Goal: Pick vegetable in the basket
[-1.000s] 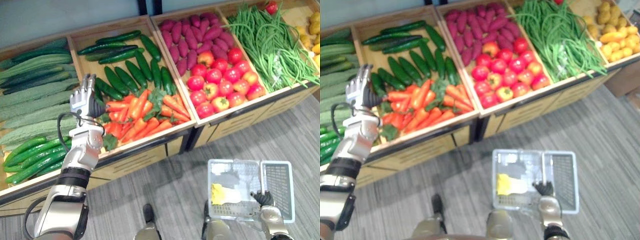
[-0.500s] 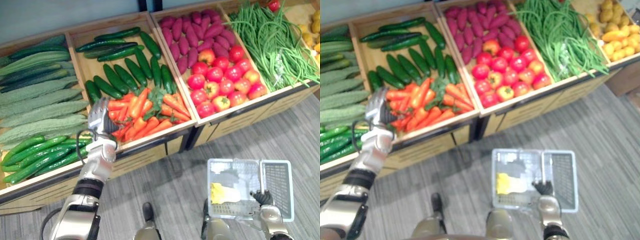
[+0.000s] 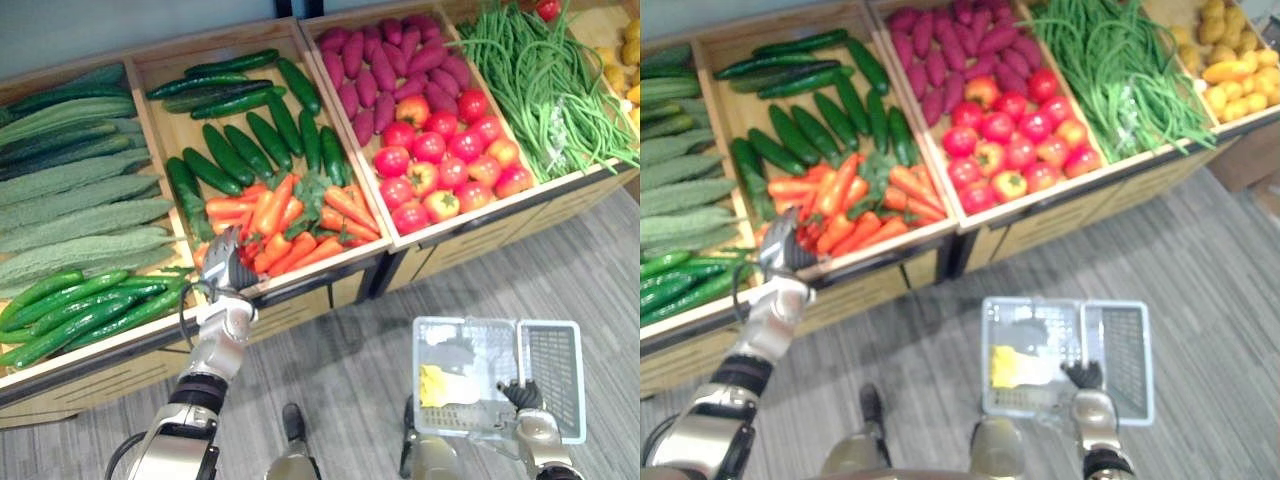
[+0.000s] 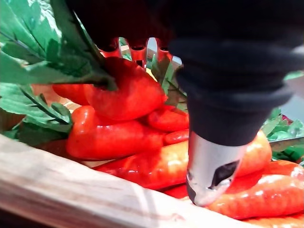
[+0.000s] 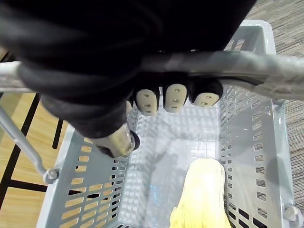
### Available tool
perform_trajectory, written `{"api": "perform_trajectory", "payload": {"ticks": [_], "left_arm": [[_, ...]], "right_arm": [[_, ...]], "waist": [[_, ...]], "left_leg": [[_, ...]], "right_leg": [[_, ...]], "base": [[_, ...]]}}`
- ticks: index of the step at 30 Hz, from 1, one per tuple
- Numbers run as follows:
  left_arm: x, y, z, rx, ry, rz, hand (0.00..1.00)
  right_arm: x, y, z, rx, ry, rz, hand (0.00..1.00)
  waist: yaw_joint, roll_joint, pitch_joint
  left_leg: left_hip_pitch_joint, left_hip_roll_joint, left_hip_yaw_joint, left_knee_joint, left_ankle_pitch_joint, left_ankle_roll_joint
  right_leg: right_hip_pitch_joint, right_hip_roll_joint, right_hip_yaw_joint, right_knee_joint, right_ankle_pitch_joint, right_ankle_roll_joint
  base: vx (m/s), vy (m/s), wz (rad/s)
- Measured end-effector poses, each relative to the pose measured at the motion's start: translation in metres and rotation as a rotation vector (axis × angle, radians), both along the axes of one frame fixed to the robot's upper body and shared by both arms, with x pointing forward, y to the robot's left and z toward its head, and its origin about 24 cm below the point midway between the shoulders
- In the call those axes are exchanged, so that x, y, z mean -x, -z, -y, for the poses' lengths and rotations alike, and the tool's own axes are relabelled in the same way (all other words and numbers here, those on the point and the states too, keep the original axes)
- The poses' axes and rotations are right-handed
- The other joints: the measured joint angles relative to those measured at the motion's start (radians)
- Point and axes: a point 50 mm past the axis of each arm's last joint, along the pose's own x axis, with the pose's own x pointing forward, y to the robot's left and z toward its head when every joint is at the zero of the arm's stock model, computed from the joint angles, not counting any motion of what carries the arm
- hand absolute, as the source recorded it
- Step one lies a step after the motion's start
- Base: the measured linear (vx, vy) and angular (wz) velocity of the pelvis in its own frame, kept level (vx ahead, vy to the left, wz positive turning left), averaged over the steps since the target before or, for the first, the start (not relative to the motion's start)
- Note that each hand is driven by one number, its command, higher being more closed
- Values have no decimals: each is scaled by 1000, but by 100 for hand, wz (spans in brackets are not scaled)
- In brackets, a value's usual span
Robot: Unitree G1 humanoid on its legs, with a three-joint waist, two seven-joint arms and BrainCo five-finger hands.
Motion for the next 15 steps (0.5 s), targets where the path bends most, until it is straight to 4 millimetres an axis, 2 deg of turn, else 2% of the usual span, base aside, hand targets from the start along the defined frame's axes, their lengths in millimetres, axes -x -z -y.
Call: {"api": "perform_trajectory", "payload": {"ticks": [4,5,9,15], "left_arm": [[1,4,-10,5,-57,-26,0],[1,6,-14,10,-74,-34,100],[5,11,-26,12,-136,-63,100],[7,10,-36,1,-169,-59,100]], "right_arm": [[-1,-1,0,6,-6,1,100],[-1,-1,0,6,-6,1,100],[-1,-1,0,7,-5,1,100],[-1,-1,0,12,-12,0,100]], "waist": [[-2,0,0],[-2,0,0],[-2,0,0],[-1,-1,0]], "left_leg": [[1,0,1,0,0,0],[1,0,1,0,0,0],[2,0,3,0,0,0],[12,0,14,0,-1,-2]], "right_leg": [[0,0,1,0,1,1],[0,0,2,0,1,1],[1,0,3,0,1,1],[3,1,13,1,1,1]], "base": [[0,0,0],[0,0,0],[0,0,0],[0,0,-5]]}}
